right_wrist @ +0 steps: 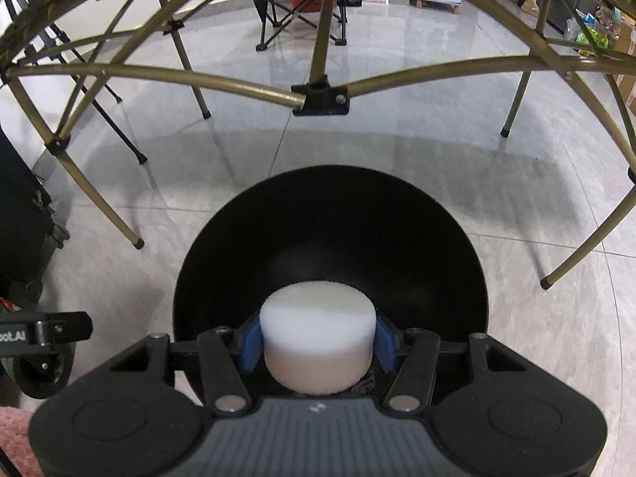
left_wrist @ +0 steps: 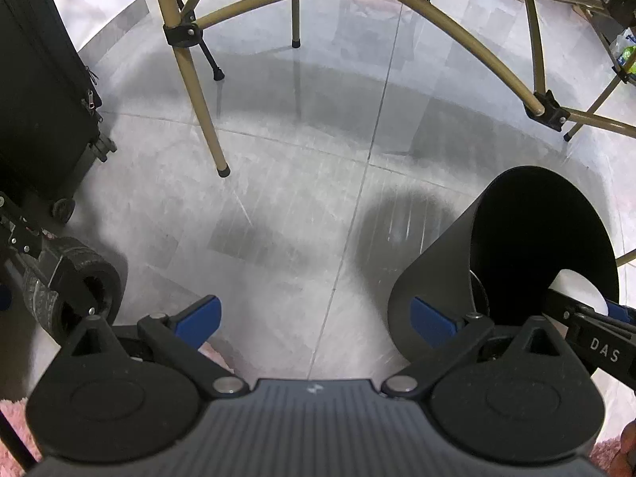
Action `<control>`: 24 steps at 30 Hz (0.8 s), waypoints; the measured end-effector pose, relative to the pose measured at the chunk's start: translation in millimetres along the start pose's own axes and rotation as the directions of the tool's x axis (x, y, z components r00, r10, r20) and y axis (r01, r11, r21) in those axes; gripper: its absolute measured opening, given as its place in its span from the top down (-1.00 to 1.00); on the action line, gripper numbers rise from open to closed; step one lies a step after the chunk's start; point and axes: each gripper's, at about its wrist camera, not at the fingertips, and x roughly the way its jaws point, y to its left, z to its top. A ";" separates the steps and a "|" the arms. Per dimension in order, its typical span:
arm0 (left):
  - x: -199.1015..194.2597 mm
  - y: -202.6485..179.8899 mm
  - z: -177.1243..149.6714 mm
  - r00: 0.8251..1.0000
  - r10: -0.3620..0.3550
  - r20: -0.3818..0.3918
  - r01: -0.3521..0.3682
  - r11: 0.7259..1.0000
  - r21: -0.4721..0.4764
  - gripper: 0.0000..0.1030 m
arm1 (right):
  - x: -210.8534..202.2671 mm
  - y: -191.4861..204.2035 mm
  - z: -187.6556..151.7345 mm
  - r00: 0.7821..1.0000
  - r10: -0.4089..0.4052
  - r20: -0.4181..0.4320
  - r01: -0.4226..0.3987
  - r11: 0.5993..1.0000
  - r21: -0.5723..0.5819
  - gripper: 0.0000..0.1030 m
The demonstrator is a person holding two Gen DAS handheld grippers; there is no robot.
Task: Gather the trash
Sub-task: 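Lower the foam cylinder into the bin and open the right tool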
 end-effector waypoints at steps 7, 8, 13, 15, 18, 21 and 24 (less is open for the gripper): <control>0.9 0.2 -0.2 1.000 -0.001 -0.005 0.001 1.000 0.004 -1.00 | 9.0 0.9 0.2 1.000 -0.015 -0.025 0.015 1.000 0.001 -0.07; 0.5 0.2 -0.2 1.000 -0.002 -0.005 0.002 1.000 0.006 -1.00 | 9.6 0.6 0.3 1.000 -0.014 -0.027 0.014 1.000 0.001 -0.08; 0.6 0.4 -0.9 1.000 -0.002 -0.005 0.002 1.000 0.006 -1.00 | 15.7 -4.8 2.0 0.999 0.006 -0.040 -0.004 0.999 0.034 -0.65; 0.6 0.3 -0.8 1.000 -0.002 -0.005 0.003 1.000 0.006 -1.00 | 16.8 -6.2 2.2 0.999 0.007 -0.037 -0.005 0.999 0.043 -0.91; 0.9 0.4 -0.7 1.000 -0.002 -0.006 0.002 1.000 0.007 -1.00 | 15.4 -5.7 2.9 1.000 -0.009 -0.023 0.009 0.999 0.036 -1.00; 0.8 -0.5 -1.5 1.000 -0.002 -0.006 0.002 1.000 0.011 -1.00 | 13.6 -4.9 2.0 1.000 -0.009 -0.018 0.010 1.000 0.030 -1.00; 0.6 -0.5 -1.7 1.000 -0.002 -0.006 0.002 1.000 0.011 -1.00 | 12.9 -4.6 1.9 1.000 -0.008 -0.017 0.008 1.000 0.024 -1.00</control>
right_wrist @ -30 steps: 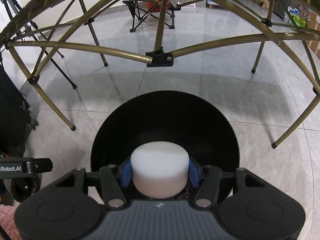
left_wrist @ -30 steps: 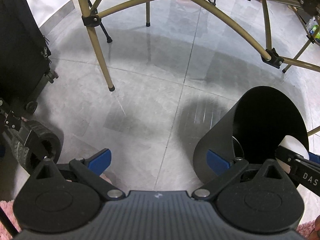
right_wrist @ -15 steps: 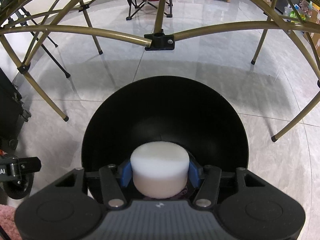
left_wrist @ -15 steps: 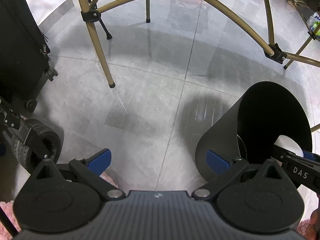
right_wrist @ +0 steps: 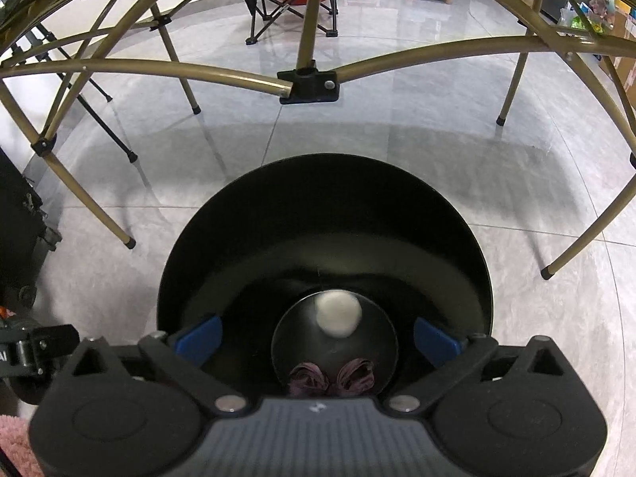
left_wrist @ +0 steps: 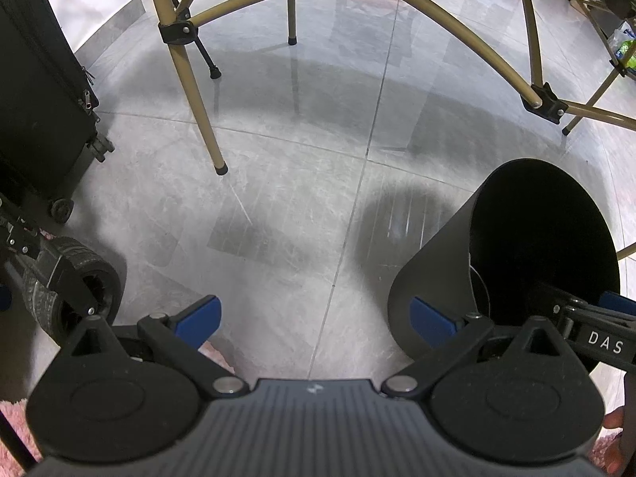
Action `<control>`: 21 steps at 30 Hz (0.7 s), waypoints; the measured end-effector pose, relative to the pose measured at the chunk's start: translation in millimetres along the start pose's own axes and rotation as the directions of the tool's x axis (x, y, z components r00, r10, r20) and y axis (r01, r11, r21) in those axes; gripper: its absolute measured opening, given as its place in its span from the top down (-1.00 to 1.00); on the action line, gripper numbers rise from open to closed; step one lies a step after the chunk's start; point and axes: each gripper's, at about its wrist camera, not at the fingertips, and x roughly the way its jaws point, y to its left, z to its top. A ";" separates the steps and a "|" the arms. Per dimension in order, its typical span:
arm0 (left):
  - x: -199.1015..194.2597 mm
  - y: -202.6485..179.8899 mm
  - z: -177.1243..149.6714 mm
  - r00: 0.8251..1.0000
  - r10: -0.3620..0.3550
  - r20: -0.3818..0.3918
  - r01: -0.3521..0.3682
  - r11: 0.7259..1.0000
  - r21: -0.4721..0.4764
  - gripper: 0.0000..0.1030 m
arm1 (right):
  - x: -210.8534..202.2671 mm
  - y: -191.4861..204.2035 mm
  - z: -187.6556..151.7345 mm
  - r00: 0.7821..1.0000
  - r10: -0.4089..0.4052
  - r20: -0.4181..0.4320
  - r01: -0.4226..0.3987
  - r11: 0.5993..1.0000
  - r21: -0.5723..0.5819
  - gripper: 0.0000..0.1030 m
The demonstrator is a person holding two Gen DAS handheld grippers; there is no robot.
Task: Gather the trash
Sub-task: 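Lower the foam cylinder into the bin and open the right tool, then raise both tools back toward the table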
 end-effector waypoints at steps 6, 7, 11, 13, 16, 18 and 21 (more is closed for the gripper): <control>-0.5 -0.4 0.1 1.000 -0.001 0.001 0.001 1.000 0.000 -1.00 | -3.1 -1.4 0.5 1.000 -0.002 0.010 0.002 1.000 0.006 -1.00; -0.7 -0.7 0.1 1.000 -0.001 0.002 0.001 1.000 0.000 -1.00 | -3.6 -1.3 0.7 1.000 -0.003 0.012 0.003 1.000 0.006 -1.00; -3.1 -1.9 0.2 1.000 -0.005 0.007 0.005 1.000 0.003 -1.00 | -7.0 -2.1 0.9 1.000 -0.004 0.025 0.004 1.000 0.005 -1.00; -4.9 -1.9 0.9 1.000 -0.008 0.014 0.008 1.000 0.004 -1.00 | -9.3 -3.0 0.3 1.000 -0.006 0.030 0.005 1.000 0.005 -1.00; -9.5 -3.0 2.0 1.000 -0.014 0.027 0.014 1.000 0.004 -1.00 | -14.0 -4.3 0.8 0.999 -0.006 0.043 0.006 1.000 0.005 -1.00; -13.3 -3.8 2.7 0.999 -0.018 0.040 0.017 1.000 0.006 -1.00 | -18.2 -4.8 1.4 0.998 -0.007 0.056 0.007 1.000 0.002 -1.00; -20.2 -5.9 4.1 0.998 -0.020 0.066 0.020 1.000 0.010 -1.00 | -26.4 -6.1 3.0 0.996 -0.011 0.084 0.011 1.000 -0.004 -1.00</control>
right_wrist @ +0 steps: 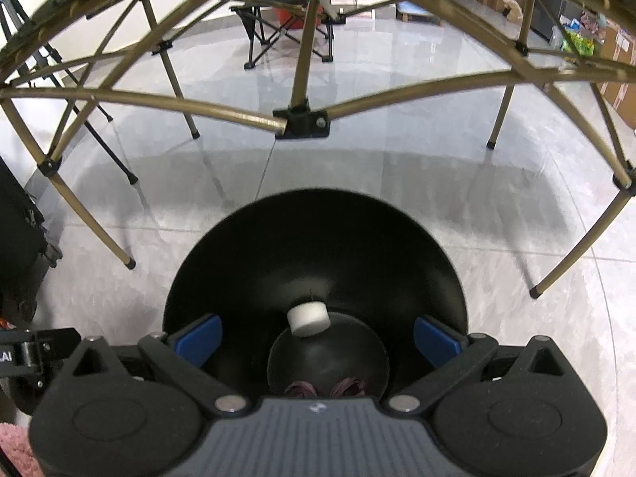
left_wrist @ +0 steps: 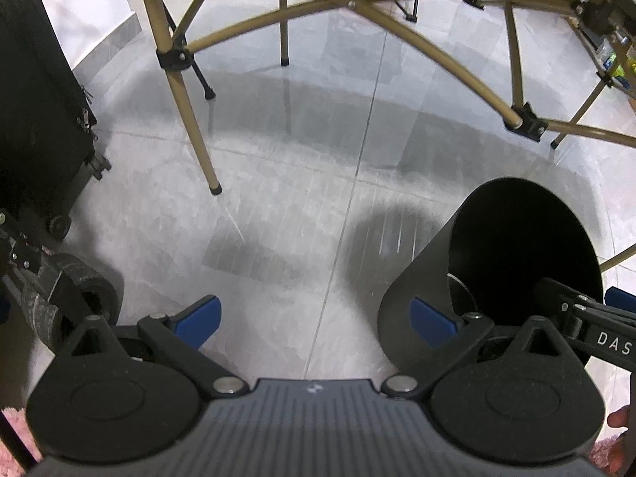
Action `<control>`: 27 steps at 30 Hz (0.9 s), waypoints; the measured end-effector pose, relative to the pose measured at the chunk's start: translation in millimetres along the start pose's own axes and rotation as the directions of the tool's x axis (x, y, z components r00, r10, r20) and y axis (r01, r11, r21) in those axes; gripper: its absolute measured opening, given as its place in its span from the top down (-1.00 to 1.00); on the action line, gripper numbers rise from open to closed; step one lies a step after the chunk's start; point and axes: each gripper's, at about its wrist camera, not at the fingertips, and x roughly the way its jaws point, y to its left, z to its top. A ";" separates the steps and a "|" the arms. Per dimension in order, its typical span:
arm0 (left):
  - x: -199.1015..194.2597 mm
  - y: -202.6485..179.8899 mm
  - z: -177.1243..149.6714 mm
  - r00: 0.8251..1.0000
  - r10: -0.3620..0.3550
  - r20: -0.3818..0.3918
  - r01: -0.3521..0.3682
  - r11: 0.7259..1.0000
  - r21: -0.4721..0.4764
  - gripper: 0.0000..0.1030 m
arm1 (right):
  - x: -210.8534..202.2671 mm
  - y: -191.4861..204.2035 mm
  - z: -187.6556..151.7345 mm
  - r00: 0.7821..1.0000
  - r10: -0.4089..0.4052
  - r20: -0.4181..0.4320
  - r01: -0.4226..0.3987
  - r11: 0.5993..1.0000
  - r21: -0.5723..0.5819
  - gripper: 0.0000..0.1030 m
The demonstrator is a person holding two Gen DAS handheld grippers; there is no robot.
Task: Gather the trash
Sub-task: 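Raise both tools back toward the table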
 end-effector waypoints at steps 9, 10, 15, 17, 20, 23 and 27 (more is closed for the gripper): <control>-31.4 -9.7 6.1 0.992 0.008 0.122 -0.010 1.000 0.016 -1.00 | -35.0 -2.8 11.3 0.994 0.000 0.112 0.003 1.000 -0.025 -1.00; -36.0 -11.5 7.1 0.990 0.009 0.141 -0.011 1.000 0.018 -1.00 | -41.2 -3.6 13.1 0.991 0.001 0.133 0.003 1.000 -0.029 -1.00; -59.9 -20.1 13.2 0.971 0.015 0.239 -0.021 1.000 0.022 -1.00 | -74.0 -11.2 24.8 0.970 0.004 0.245 0.004 0.999 -0.033 -1.00; -68.5 -23.4 15.6 0.964 0.008 0.264 -0.014 1.000 0.022 -1.00 | -88.1 -16.2 30.5 0.957 0.003 0.290 0.006 0.999 -0.031 -1.00; -82.0 -30.4 19.6 0.953 0.002 0.304 -0.009 1.000 0.023 -1.00 | -107.2 -24.6 36.7 0.938 0.003 0.347 0.005 1.000 -0.022 -1.00; -96.4 -40.1 24.9 0.938 -0.009 0.347 0.000 1.000 0.027 -1.00 | -122.2 -38.8 45.7 0.920 -0.001 0.391 0.002 1.000 0.000 -1.00; -112.0 -55.7 32.3 0.919 -0.025 0.394 0.009 0.999 0.043 -1.00 | -140.4 -59.5 58.0 0.896 -0.016 0.444 -0.003 0.999 0.041 -1.00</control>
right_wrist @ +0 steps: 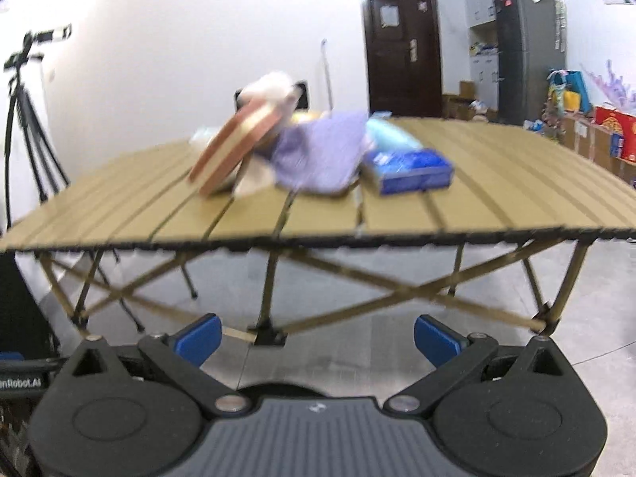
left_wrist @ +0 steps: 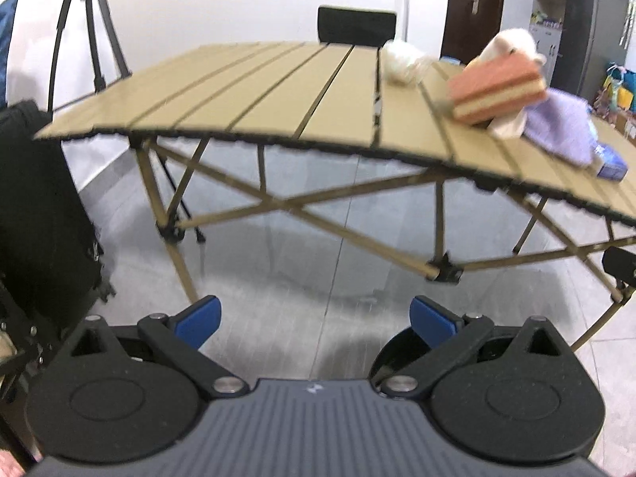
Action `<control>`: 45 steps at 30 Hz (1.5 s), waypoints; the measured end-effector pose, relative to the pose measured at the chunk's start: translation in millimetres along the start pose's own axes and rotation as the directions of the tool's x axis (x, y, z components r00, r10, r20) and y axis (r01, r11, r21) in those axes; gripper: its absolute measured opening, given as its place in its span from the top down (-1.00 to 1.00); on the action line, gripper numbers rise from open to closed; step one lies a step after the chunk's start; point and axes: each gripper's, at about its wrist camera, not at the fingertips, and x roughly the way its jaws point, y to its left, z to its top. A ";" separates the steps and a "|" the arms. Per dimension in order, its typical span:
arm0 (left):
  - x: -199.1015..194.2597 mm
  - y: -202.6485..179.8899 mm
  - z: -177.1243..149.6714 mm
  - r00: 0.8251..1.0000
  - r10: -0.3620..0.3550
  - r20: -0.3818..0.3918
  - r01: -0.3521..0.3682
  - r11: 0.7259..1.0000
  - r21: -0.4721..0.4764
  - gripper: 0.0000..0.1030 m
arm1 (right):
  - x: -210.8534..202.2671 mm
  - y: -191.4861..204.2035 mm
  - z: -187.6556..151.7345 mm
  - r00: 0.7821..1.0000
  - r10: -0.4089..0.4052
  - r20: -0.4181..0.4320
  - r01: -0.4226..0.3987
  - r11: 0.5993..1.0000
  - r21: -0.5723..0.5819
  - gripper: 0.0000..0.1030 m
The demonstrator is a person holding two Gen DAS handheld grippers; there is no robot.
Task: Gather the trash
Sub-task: 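Raise both tools back toward the table, then grasp the blue tissue pack with the right tool while the left tool grasps the pink sponge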
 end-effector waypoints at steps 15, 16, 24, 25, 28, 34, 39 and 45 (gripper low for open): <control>-9.1 -61.6 50.3 0.990 -0.061 0.130 0.053 0.997 0.059 -1.00 | -2.6 -47.0 46.2 0.988 -0.026 0.149 0.025 1.000 0.008 -1.00; -7.0 -64.7 53.0 0.989 -0.064 0.132 0.056 0.996 0.064 -1.00 | 0.2 -48.1 49.7 0.988 -0.023 0.151 0.024 1.000 -0.005 -1.00; 11.1 -90.4 75.7 0.986 -0.075 0.145 0.061 0.993 0.098 -1.00 | 35.2 -57.5 66.9 0.989 -0.056 0.138 0.064 0.996 -0.057 -1.00; 13.1 -92.6 77.8 0.986 -0.075 0.148 0.060 0.993 0.103 -1.00 | 41.2 -58.8 69.9 0.989 -0.058 0.134 0.066 0.996 -0.061 -1.00; 20.1 -99.6 84.2 0.985 -0.078 0.151 0.060 0.991 0.123 -1.00 | 55.8 -61.9 75.6 0.988 -0.083 0.131 0.094 0.992 -0.081 -1.00; 31.4 -113.3 92.2 0.983 -0.093 0.157 0.067 0.984 0.164 -1.00 | 90.3 -72.1 80.8 0.990 -0.101 0.103 0.111 0.989 -0.096 -1.00; 39.6 -124.0 95.3 0.982 -0.111 0.152 0.082 0.979 0.186 -1.00 | 104.4 -73.8 84.2 0.990 -0.080 0.120 0.093 0.990 -0.109 -1.00; 45.4 -127.2 99.1 0.980 -0.118 0.158 0.085 0.976 0.200 -1.00 | 117.5 -70.0 87.5 0.991 -0.066 0.113 0.079 0.991 -0.112 -0.80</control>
